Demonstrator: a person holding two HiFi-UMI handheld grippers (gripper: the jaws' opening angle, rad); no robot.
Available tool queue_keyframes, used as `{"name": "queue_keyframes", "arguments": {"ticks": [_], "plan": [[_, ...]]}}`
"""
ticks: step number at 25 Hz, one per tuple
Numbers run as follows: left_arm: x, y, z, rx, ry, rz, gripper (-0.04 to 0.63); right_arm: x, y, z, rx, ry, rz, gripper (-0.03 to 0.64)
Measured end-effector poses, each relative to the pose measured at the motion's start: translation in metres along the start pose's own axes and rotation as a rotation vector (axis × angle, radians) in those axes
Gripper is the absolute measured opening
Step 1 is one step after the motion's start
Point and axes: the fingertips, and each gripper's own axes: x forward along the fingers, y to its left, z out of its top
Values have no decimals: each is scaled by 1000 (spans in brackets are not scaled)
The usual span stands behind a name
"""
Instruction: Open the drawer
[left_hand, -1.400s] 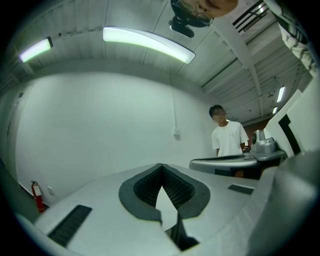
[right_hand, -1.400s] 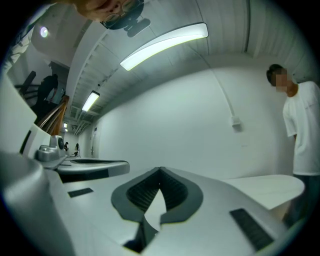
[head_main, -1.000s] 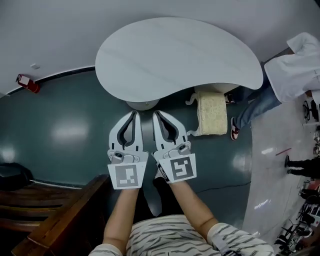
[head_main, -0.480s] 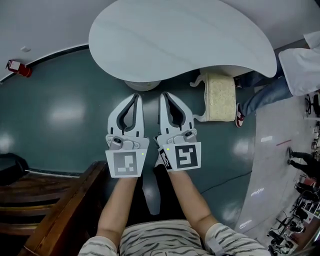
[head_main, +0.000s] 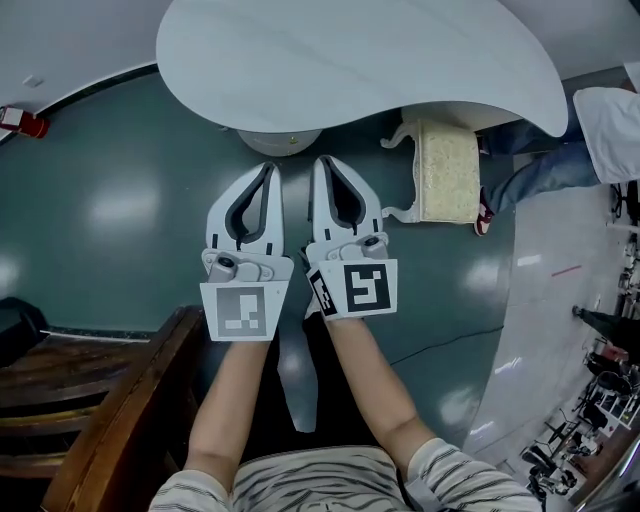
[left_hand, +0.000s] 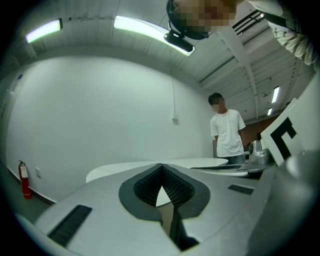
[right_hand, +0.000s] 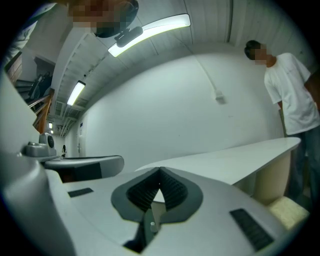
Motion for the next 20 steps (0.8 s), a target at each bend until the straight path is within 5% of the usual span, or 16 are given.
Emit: {"name": "queue_keyframes", "arguments": {"ticks": [20], "plan": [[20,8,-90,3,43,-8,0,44,-27,-118,-1,65,-23,13]]}}
